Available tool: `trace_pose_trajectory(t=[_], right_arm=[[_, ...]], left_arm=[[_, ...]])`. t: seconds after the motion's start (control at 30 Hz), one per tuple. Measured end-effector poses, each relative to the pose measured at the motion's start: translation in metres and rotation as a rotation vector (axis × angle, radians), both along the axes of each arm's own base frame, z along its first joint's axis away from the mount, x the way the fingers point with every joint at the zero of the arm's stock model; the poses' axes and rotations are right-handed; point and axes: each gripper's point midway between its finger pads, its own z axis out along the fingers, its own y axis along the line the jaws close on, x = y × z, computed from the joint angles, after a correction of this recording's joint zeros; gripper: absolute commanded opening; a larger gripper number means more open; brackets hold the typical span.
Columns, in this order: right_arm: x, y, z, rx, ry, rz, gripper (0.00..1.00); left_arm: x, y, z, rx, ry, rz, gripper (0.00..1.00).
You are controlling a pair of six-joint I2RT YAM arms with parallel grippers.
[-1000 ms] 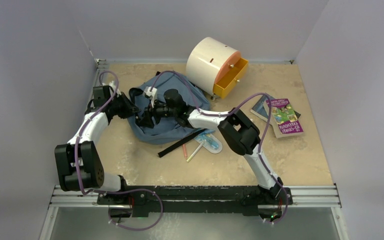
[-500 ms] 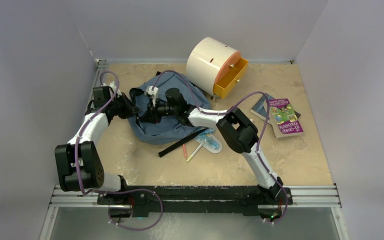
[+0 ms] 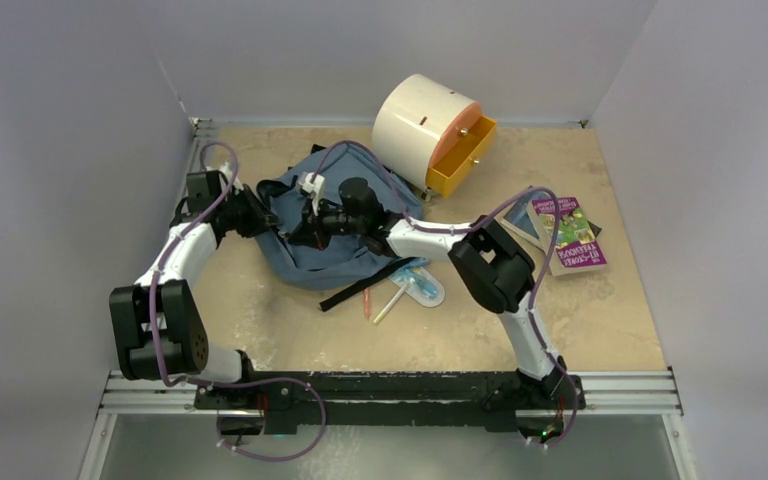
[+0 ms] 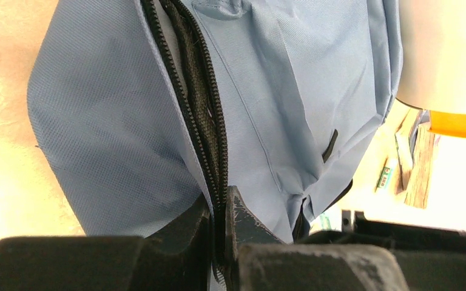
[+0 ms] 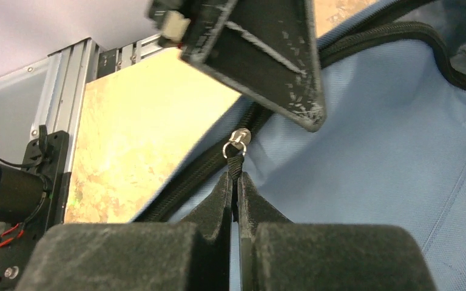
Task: Pack the student bag
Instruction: Unzip the student bag at the center of the board.
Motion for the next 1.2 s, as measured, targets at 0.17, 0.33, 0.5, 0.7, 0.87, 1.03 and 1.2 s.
trace_pose_trajectory(t=[0.17, 0.33, 0.5, 0.7, 0.87, 1.03, 1.2], right_arm=[[-0.01, -0.008, 0.012, -0.019, -0.031, 0.015, 0.0], [-0.025, -0.018, 0.016, -0.06, -0.057, 0.034, 0.0], [-0.038, -0.029, 0.009, -0.113, -0.073, 0.034, 0.0], [-0.045, -0.05, -0.009, -0.192, -0.081, 0.0, 0.0], [-0.041, -0.061, -0.029, -0.252, -0.067, -0.059, 0.0], [-0.036, -0.064, -0.035, -0.264, -0.021, -0.134, 0.0], [-0.033, -0.061, -0.029, -0.233, 0.045, -0.191, 0.0]], left_arm=[[0.013, 0.011, 0.002, 0.036, 0.029, 0.043, 0.0], [0.032, 0.028, 0.007, 0.081, 0.048, 0.116, 0.0], [0.037, 0.038, 0.002, 0.096, 0.076, 0.161, 0.0], [0.036, 0.049, -0.006, 0.101, 0.107, 0.197, 0.0], [0.033, 0.057, -0.01, 0.105, 0.127, 0.223, 0.02], [0.033, 0.058, -0.009, 0.096, 0.131, 0.229, 0.5], [0.027, 0.056, 0.008, 0.063, 0.101, 0.244, 0.64]])
